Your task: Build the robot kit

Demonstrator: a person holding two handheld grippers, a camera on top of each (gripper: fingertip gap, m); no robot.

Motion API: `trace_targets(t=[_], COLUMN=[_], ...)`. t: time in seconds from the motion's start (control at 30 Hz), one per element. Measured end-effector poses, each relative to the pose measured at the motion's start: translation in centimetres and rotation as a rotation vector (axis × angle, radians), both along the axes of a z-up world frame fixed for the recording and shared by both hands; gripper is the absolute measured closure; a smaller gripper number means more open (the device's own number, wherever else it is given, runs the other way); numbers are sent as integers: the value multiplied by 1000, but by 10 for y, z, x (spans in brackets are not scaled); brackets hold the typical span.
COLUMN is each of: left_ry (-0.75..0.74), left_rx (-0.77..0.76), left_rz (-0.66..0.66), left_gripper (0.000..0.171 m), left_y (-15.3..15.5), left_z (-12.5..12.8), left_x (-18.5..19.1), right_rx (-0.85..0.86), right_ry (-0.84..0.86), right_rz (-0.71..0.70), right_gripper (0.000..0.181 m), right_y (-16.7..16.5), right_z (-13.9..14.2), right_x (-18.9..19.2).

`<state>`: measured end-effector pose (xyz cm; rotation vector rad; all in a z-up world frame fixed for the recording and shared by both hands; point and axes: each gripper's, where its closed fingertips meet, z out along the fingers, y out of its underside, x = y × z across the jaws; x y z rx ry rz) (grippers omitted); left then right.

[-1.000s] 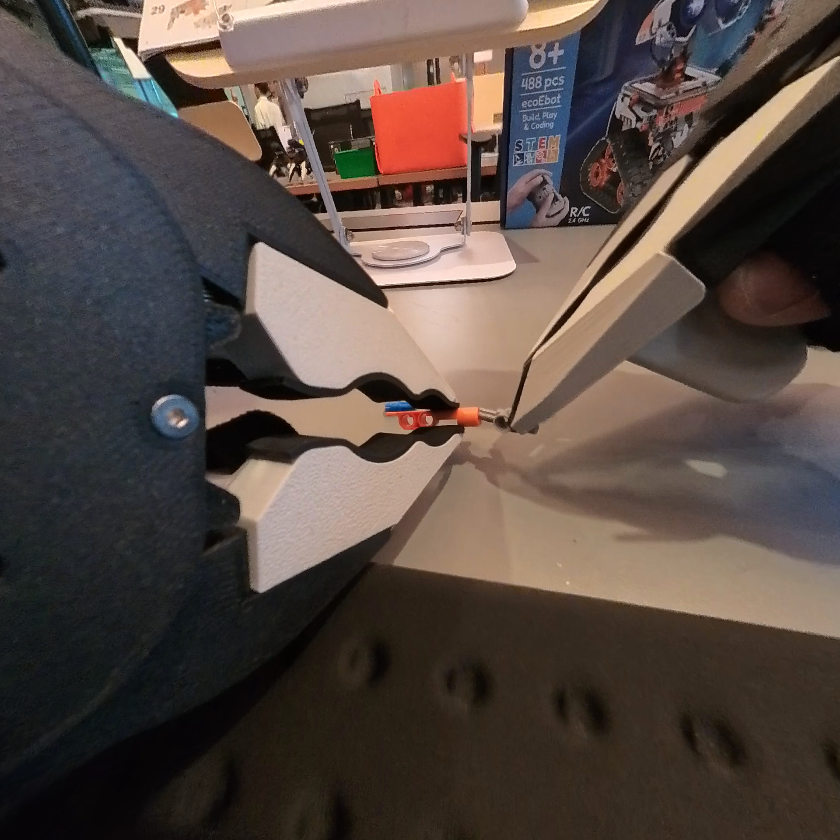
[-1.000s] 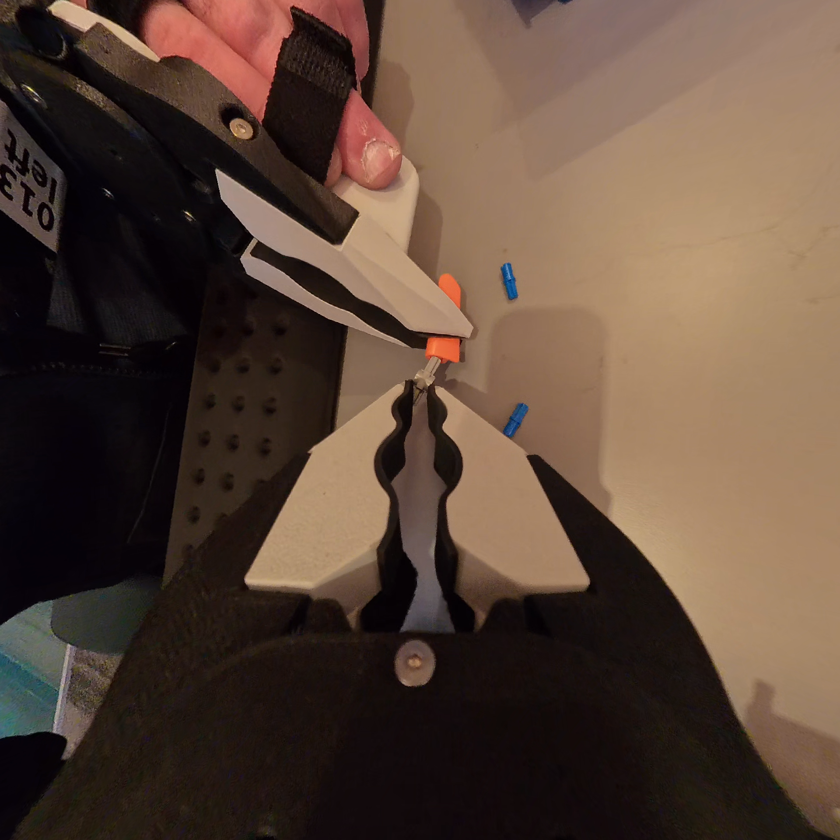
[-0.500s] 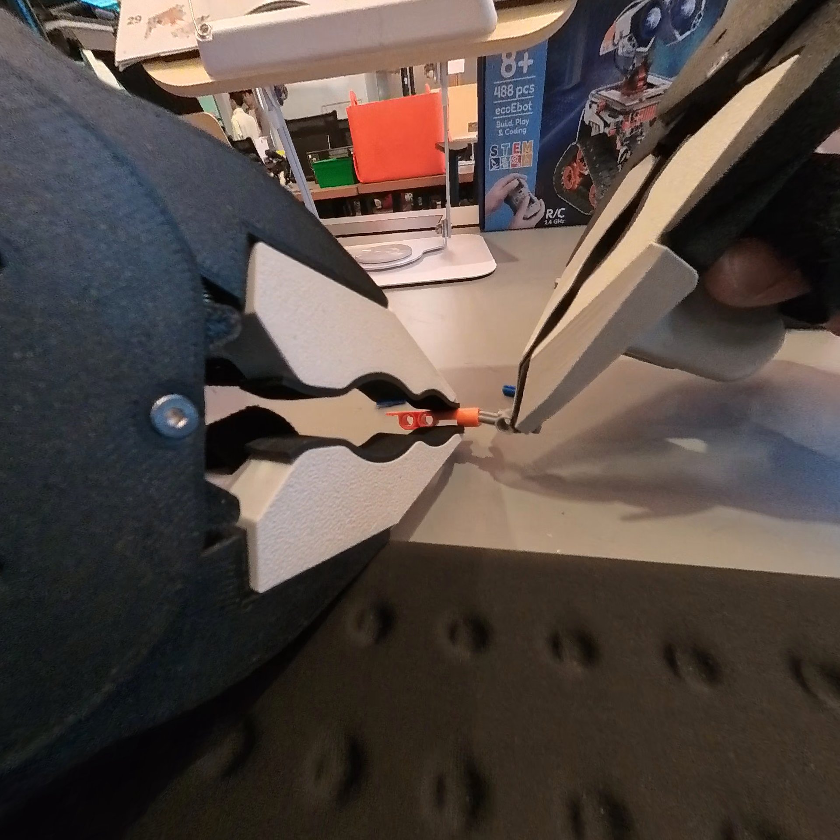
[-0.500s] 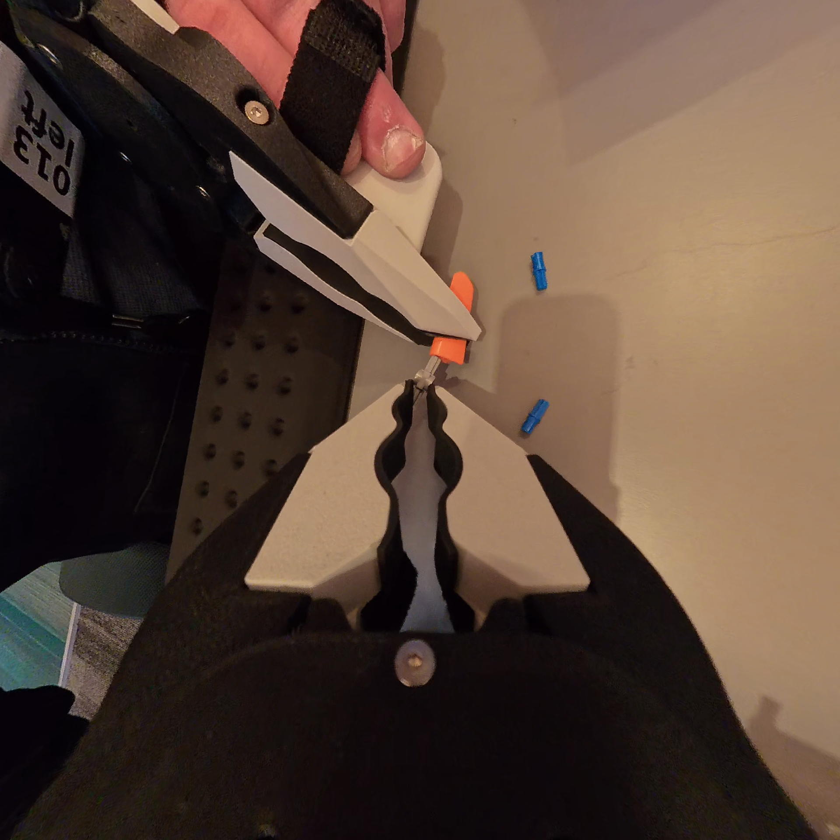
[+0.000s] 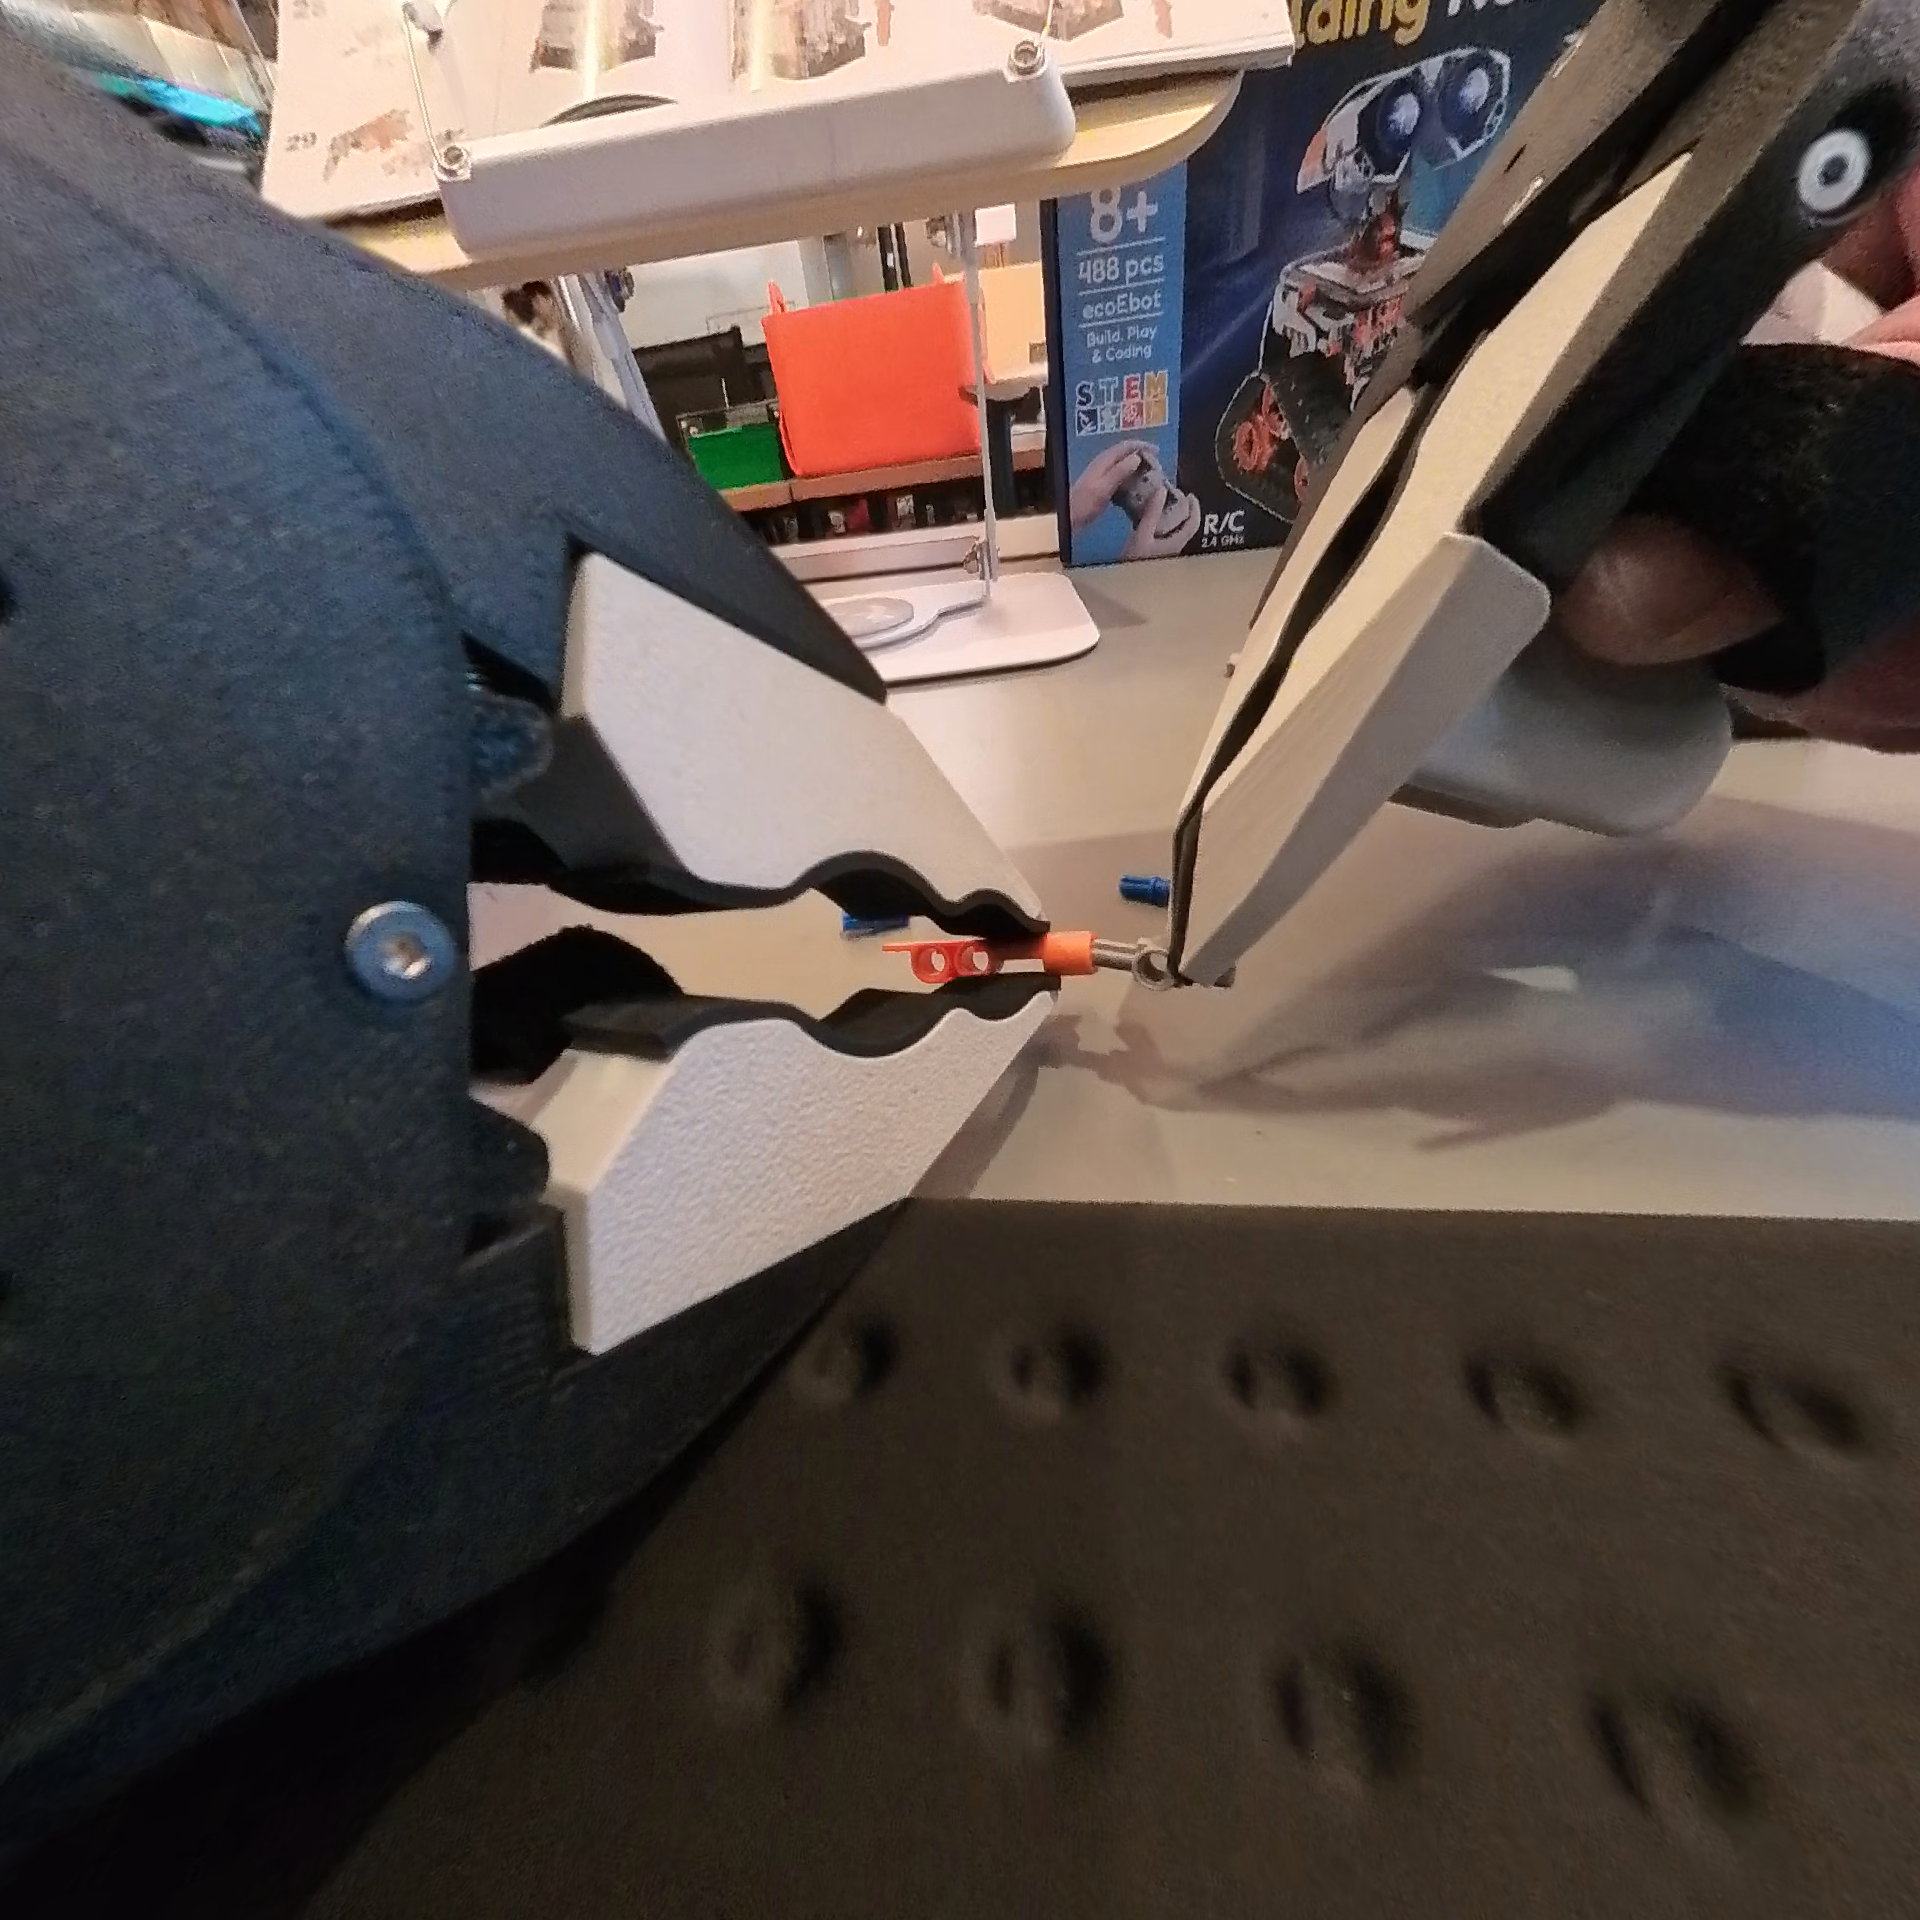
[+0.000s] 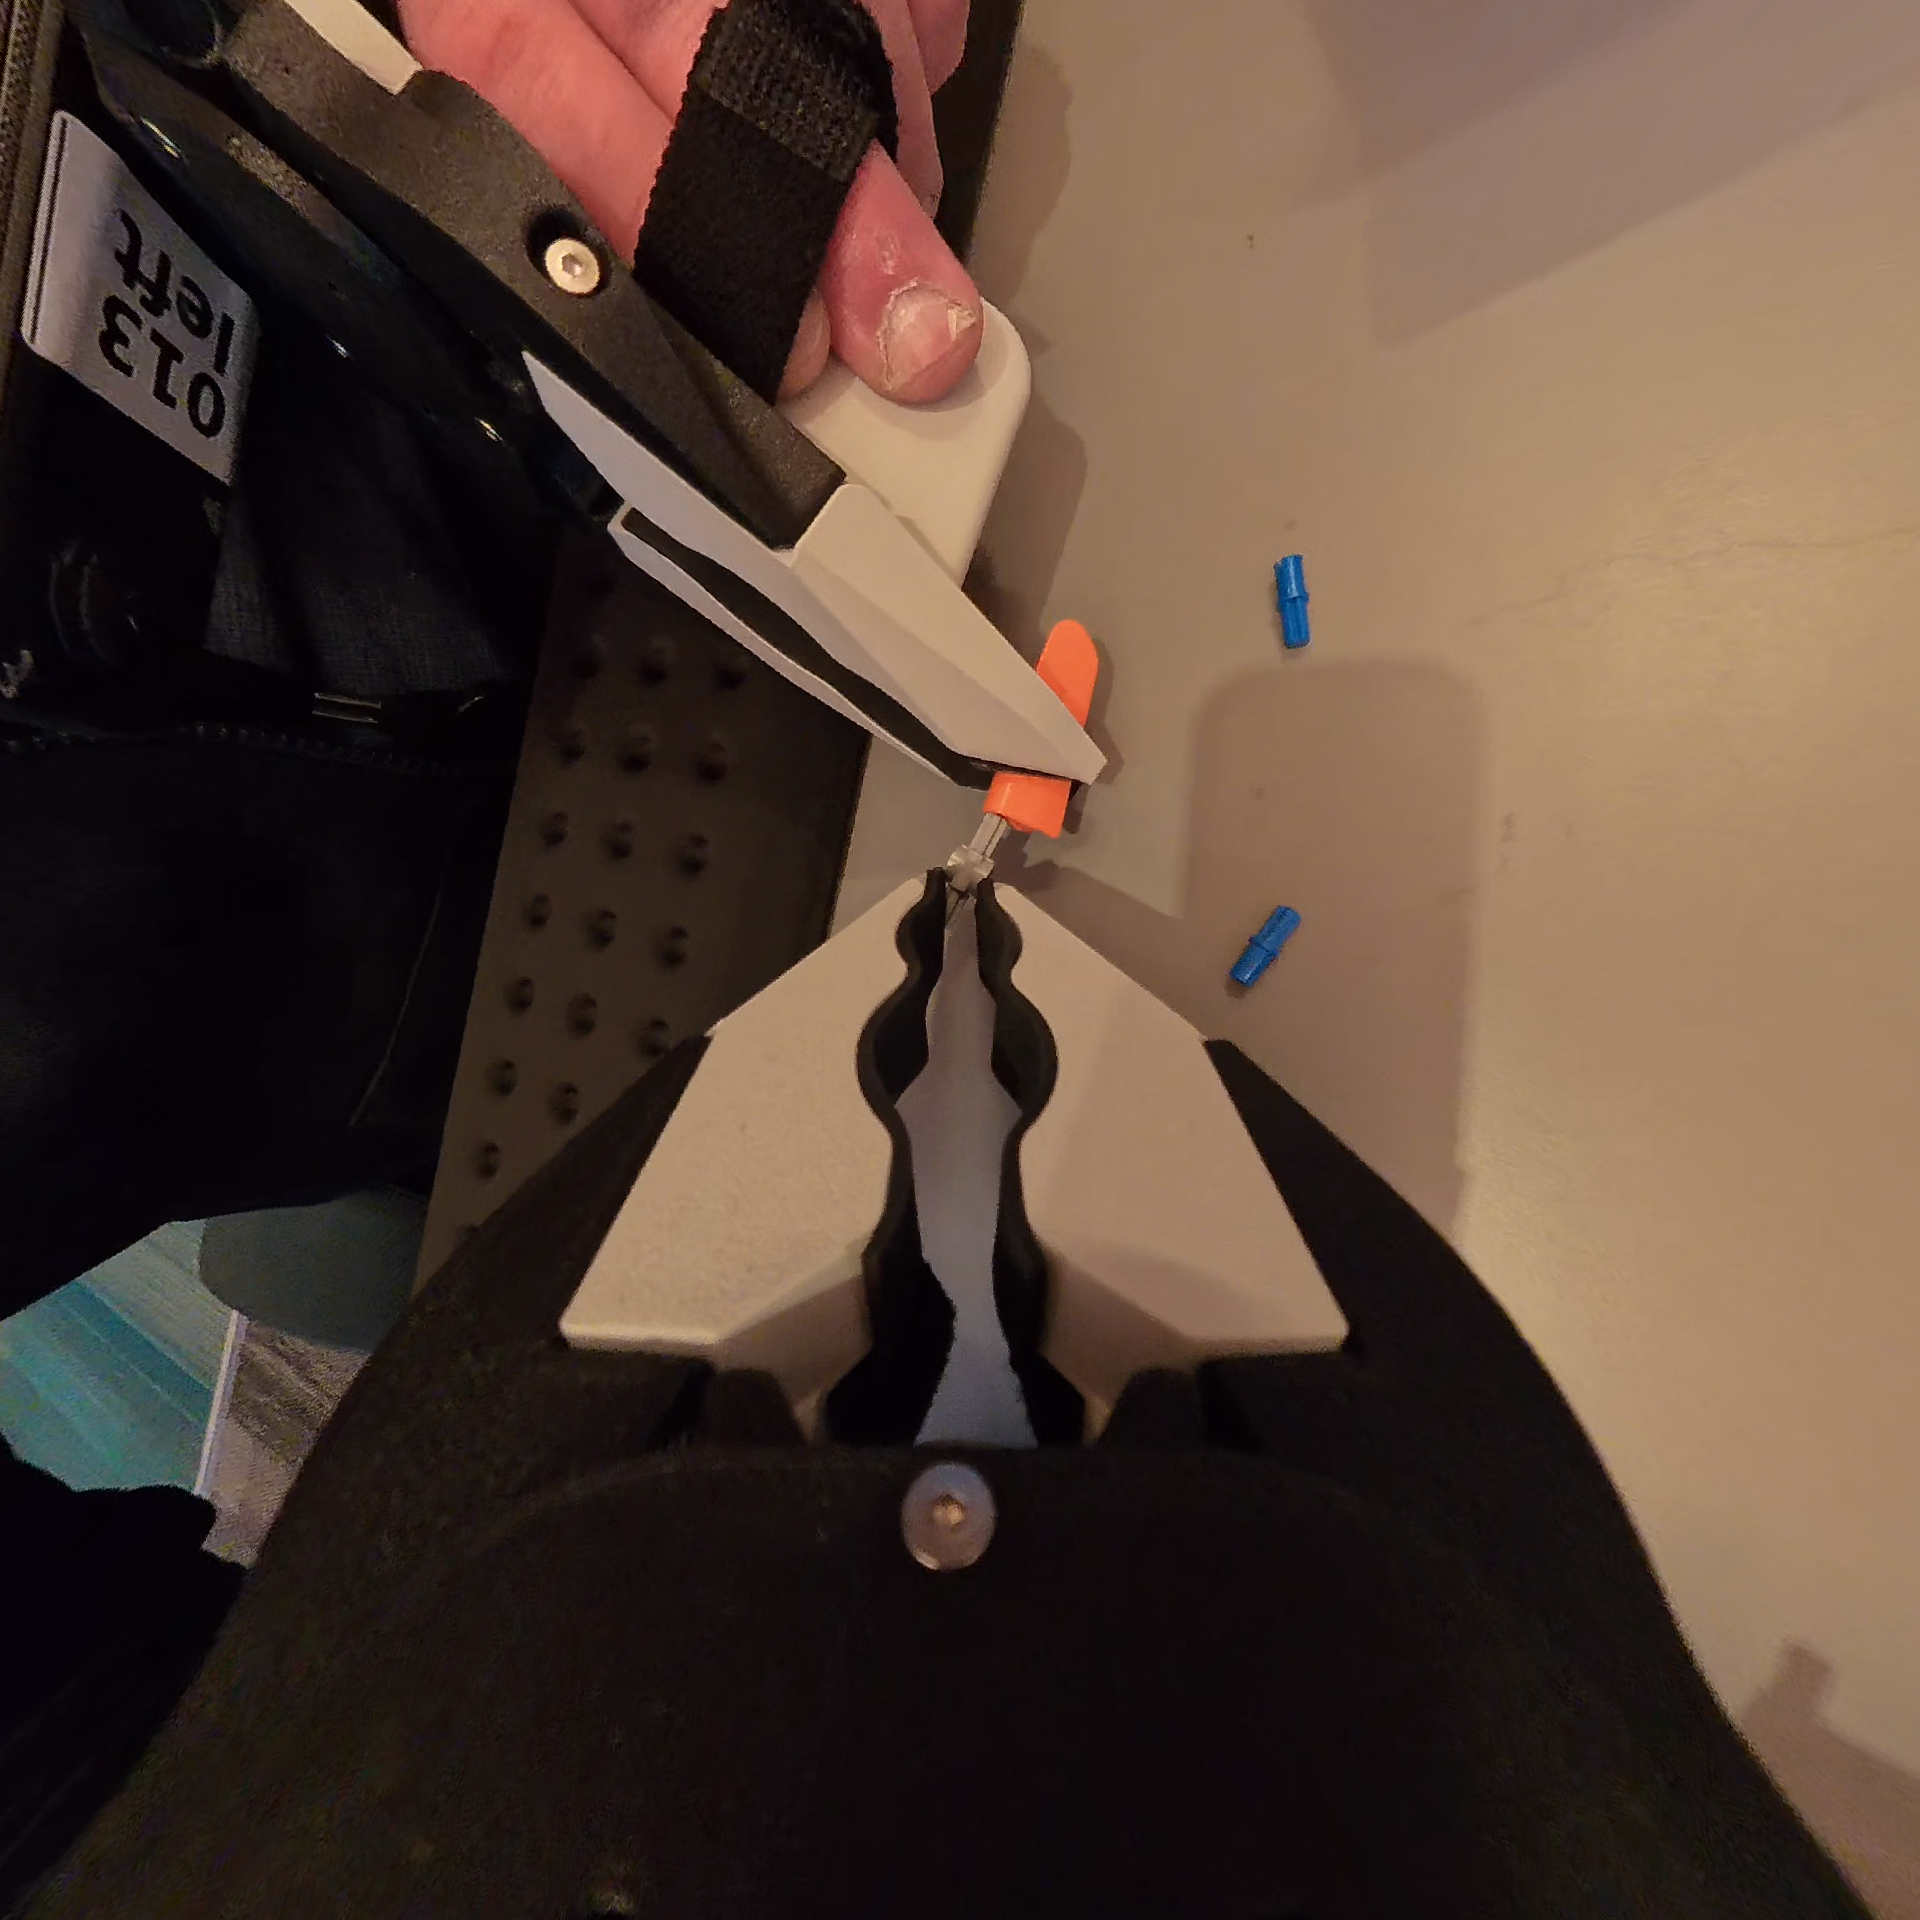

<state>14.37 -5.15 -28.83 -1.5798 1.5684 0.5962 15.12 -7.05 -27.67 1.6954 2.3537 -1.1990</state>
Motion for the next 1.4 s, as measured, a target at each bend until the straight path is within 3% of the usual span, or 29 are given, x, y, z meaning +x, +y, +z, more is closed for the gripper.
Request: trace_targets(t=[0.47,1.4], left_ry=[82,218], left_rx=[93,164], left_rz=[-71,-135], left_gripper=[167,168], left_y=[-6,-9], left_z=[6,11], left_x=[7,10], right_rx=[-78,-174], right_ry=[-41,-37], right_rz=[78,93], right_gripper=[178,180], right_y=[-6,-7], right_z=[2,3], right_x=[6,10])
